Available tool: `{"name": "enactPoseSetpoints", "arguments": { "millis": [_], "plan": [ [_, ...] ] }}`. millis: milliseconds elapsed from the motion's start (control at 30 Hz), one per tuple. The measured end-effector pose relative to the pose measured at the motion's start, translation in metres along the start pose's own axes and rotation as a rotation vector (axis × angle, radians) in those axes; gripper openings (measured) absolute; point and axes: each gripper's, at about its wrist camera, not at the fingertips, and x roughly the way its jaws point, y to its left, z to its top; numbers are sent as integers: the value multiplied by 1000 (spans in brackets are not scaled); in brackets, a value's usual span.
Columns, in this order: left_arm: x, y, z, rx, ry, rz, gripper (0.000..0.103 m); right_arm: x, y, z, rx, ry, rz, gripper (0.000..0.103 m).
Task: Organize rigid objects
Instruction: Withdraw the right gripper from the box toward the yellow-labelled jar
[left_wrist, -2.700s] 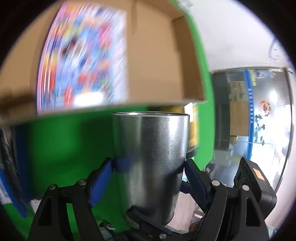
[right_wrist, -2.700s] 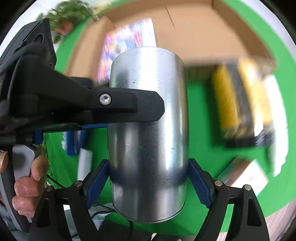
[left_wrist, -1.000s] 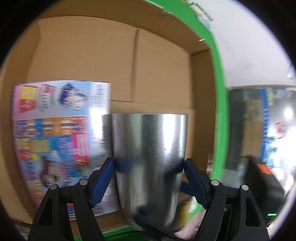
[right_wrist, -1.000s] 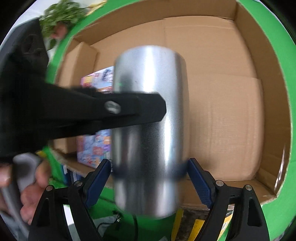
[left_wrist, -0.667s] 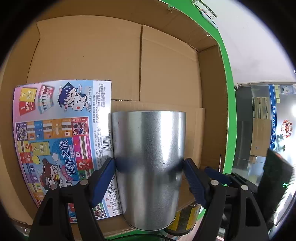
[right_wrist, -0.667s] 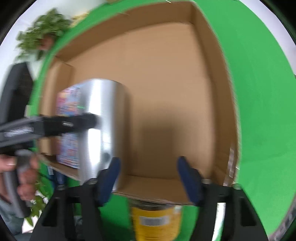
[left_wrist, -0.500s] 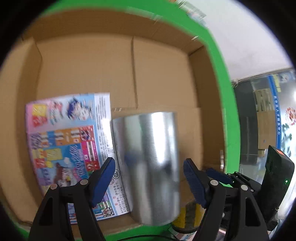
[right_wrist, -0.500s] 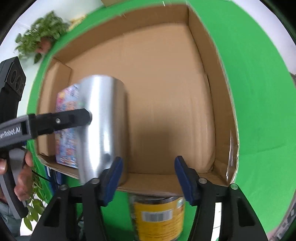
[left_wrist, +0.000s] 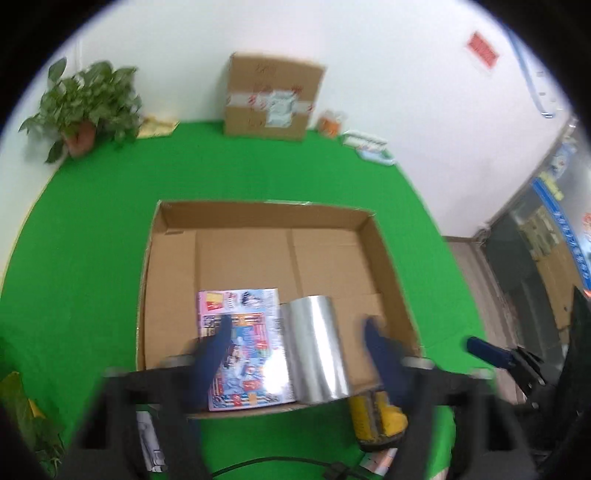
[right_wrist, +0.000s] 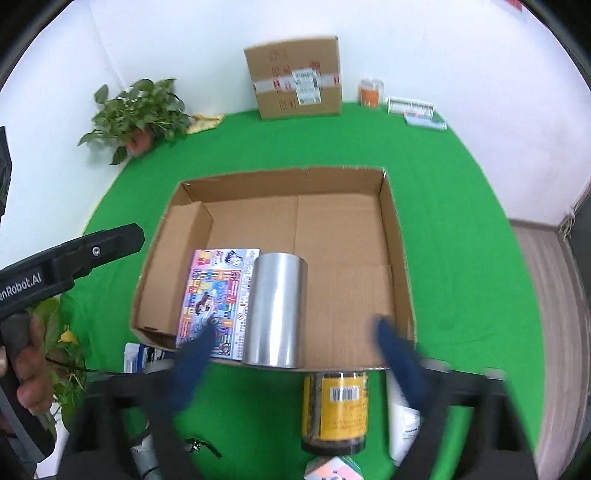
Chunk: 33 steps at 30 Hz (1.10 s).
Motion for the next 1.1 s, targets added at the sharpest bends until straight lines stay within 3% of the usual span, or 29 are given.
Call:
{"name": "enactPoseSetpoints", "arguments": {
  "millis": [33, 100, 167, 200, 233, 267, 300, 367, 467, 767, 1100],
  "plan": [
    [-4, -6, -1, 26, 13, -4, 6, -14, -2, 0, -12, -5, -17, 41],
    [-22, -20, -7, 84, -27, 5, 2, -35, -1, -7, -5, -27, -13, 45],
    [-29, -37, -13, 109, -76, 21, 5, -63, -10, -11, 10, -46, -10, 76],
    [-34, -43, -15, 102, -91, 36, 25, -75, -14, -17, 25, -67, -10, 100],
    [-37, -46, -16, 84, -94, 43, 44, -82, -18, -20, 35, -84, -9, 102],
    [-42, -49, -19, 44, -102, 36, 84, -91, -22, -25, 43, -100, -13, 102],
    [-47, -49, -22, 14, -123, 27, 91, -96, -25, -28, 39, -102, -15, 102],
    [-52, -52, -27, -30, -145, 47, 91, -105, -31, -36, 22, -102, -6, 102],
    [-53, -60, -36, -33, -116, 121, 91, -111, -43, -49, 10, -89, 3, 102],
    [-71, -100, -70, -20, -120, 176, 91, -113, -73, -79, 4, -83, 40, 102],
    [-73, -121, -85, -50, -100, 162, 90, -120, -97, -98, 3, -59, 69, 102]
  ]
}}
